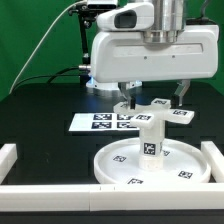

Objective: Assemble round table

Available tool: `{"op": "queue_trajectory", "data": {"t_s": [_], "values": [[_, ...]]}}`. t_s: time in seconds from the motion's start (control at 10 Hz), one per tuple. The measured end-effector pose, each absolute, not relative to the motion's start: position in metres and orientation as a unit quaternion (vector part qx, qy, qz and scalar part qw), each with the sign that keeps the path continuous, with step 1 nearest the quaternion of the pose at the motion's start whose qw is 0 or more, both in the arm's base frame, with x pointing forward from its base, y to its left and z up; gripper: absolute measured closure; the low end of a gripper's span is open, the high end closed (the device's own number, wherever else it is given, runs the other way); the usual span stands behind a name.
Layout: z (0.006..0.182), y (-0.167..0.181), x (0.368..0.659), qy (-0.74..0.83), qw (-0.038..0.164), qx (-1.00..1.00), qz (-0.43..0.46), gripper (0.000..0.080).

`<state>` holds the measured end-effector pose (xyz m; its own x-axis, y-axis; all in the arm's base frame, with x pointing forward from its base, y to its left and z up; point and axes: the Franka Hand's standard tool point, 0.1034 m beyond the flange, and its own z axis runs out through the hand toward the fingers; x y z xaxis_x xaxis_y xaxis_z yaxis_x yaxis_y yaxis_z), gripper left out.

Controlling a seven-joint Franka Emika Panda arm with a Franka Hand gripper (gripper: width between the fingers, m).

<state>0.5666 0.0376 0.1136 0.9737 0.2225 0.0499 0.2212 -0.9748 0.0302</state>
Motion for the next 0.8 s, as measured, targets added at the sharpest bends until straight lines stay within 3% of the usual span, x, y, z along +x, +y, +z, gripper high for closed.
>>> {"op": "queue_trajectory", "data": {"t_s": [0.8], "values": [[0.099,0.036,0.560,0.106,0.016,0.994,0.022,0.0150]]}}
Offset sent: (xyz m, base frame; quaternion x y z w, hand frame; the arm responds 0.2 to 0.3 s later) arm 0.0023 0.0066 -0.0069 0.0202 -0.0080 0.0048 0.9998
